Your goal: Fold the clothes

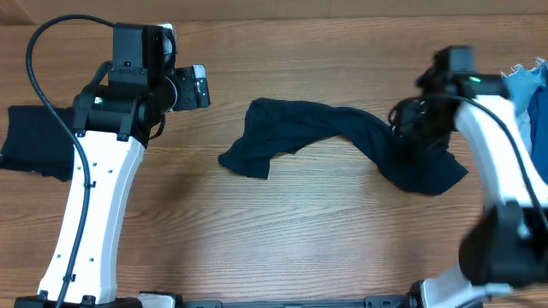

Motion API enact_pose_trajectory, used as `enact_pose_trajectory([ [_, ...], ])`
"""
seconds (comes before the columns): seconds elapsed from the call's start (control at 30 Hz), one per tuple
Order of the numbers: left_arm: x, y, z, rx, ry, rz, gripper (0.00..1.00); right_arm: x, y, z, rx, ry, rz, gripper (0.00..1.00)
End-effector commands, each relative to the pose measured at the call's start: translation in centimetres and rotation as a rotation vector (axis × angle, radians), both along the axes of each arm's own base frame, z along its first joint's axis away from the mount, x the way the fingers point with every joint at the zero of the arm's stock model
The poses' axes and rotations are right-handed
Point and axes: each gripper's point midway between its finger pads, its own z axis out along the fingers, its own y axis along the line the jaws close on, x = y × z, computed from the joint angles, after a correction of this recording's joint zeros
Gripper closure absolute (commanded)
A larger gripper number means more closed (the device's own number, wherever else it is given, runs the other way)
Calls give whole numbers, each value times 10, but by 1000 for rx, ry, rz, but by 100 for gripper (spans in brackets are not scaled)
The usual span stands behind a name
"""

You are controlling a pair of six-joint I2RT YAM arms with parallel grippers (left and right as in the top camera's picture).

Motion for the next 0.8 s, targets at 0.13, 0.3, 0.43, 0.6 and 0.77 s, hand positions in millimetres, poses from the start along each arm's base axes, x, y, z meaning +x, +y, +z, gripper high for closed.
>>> enact_pose_trajectory([
  [0.13,2,-4,7,4,-20,-30,8,-9,-17,-52,-9,152,20,44],
  [0.3,3,-4,8,4,-23,-30,8,-23,-20,-60,-5,196,12,48],
  [0.43,3,-4,8,6,-23,-33,6,-22,-23,-46,-24,164,14,48],
  [0.6,3,-4,8,5,-25,-33,7,-32,-30,-54,-67,194,-5,48],
  [0.77,3,-5,8,5,-24,-33,6,-34,-36,-62,-102,201,-62,64],
])
